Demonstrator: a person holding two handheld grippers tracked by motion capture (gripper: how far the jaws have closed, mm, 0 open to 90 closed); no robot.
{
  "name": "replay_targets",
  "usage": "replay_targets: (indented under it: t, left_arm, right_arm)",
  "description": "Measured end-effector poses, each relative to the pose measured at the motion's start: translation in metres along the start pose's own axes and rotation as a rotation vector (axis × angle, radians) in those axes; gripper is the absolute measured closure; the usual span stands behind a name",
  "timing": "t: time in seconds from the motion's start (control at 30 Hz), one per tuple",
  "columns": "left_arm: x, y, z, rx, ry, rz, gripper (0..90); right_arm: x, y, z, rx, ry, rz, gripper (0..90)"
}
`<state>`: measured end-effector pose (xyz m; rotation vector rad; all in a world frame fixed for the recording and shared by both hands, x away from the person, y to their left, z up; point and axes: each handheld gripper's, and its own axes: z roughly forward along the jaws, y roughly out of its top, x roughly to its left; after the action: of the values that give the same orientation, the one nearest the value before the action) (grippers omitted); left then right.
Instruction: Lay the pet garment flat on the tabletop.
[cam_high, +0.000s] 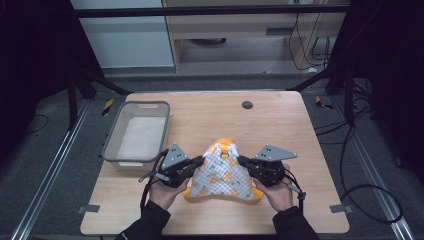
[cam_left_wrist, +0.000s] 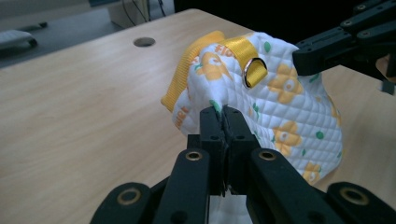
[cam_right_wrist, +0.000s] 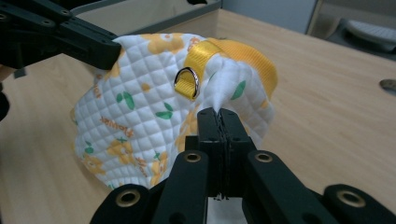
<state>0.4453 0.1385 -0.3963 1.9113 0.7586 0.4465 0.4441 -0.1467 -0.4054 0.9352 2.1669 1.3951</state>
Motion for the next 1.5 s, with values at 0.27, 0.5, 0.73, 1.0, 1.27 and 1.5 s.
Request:
replay_targets:
  t: [0.27,0.5,0.73,1.0,1.27,1.5]
  left_arm:
    - [0.041,0.018,0.046,-0.037,0.168,-0.1,71.7]
    - [0.057,0.002,0.036,-0.031,0.212,-0.158,42.8]
    - [0.058,-0.005,0.003,-0.029,0.186,-0.139,35.4]
    - [0.047,-0.038,-0.019,0.073,0.167,-0.067,36.2]
    - [0.047,-0.065,0.005,0.209,0.189,-0.022,40.1]
    - [0.047,-0.074,0.021,0.238,0.165,-0.002,39.1]
  right_arm:
    - [-0.026,0.012,0.055,0.007,-0.24,0.007,84.7]
    - [-0.039,0.001,0.057,0.033,-0.301,0.012,70.8]
    - [-0.041,0.001,0.021,0.01,-0.246,0.013,58.6]
    - [-0.031,-0.024,-0.011,0.044,-0.142,0.013,45.3]
    - [-0.025,-0.056,-0.009,0.14,-0.1,-0.007,46.3]
    - [-0.023,-0.076,0.005,0.197,-0.062,-0.007,48.1]
